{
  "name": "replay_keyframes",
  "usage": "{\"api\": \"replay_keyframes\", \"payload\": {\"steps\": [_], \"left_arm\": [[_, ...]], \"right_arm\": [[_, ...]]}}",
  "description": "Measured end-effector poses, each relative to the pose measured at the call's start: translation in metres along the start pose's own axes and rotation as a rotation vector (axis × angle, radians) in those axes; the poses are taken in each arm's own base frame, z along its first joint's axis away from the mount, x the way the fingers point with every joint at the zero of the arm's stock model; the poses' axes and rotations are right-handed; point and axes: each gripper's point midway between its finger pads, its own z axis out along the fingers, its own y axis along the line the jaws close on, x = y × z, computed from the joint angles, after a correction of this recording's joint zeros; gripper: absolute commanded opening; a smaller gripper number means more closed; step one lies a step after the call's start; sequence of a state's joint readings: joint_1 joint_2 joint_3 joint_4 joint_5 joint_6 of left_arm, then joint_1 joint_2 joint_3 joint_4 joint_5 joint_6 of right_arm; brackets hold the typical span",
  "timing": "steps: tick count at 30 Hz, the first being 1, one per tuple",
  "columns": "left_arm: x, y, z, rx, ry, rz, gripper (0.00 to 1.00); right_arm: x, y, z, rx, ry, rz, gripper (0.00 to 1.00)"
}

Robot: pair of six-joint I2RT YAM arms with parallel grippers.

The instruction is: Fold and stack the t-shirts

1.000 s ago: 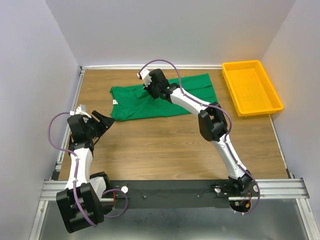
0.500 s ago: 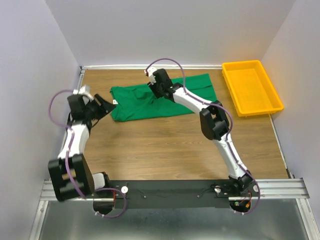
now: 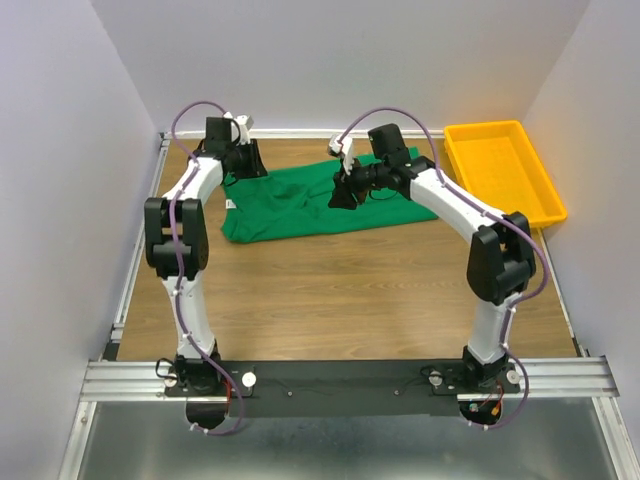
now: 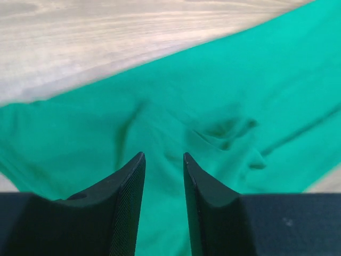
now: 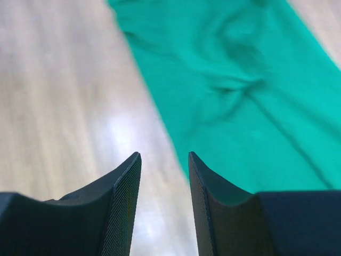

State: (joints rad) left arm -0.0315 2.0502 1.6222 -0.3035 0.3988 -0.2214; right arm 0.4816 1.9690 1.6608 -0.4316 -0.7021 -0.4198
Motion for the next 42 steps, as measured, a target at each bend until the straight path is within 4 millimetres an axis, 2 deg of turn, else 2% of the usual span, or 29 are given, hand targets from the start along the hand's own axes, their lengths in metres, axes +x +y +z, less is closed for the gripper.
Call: {"api": "replay_keyframes", "payload": {"steps": [2, 4, 8, 11, 20, 31, 39, 42], "left_arm": [[-0.004, 0.004, 0.015, -0.021, 0.026, 0.037, 0.42], [-0.006, 0.008, 0.024, -0.041, 0.045, 0.068, 0.42], [-0.007, 0.009, 0.037, -0.074, 0.075, 0.131, 0.42], [-0.002, 0.007, 0.045, -0.089, 0.100, 0.161, 0.42], [0.023, 0.011, 0.061, -0.137, 0.189, 0.207, 0.42], [0.016, 0.019, 0.060, -0.216, 0.179, 0.244, 0.42], [0.018, 0.020, 0.067, -0.213, 0.187, 0.270, 0.35], [0.024, 0.022, 0.071, -0.212, 0.201, 0.272, 0.26]], "right_arm": [[-0.002, 0.017, -0.007, -0.027, -0.008, -0.008, 0.49], [0.007, 0.026, -0.007, -0.045, 0.003, 0.000, 0.50], [0.044, 0.033, -0.004, -0.067, 0.066, 0.069, 0.51], [0.057, 0.034, -0.006, -0.069, 0.091, 0.102, 0.51], [0.060, 0.026, -0.011, -0.051, 0.088, 0.119, 0.51], [0.059, 0.028, -0.011, -0.059, 0.083, 0.135, 0.52], [0.058, 0.029, -0.011, -0.065, 0.081, 0.142, 0.52], [0.058, 0.029, -0.011, -0.065, 0.080, 0.143, 0.52]]}}
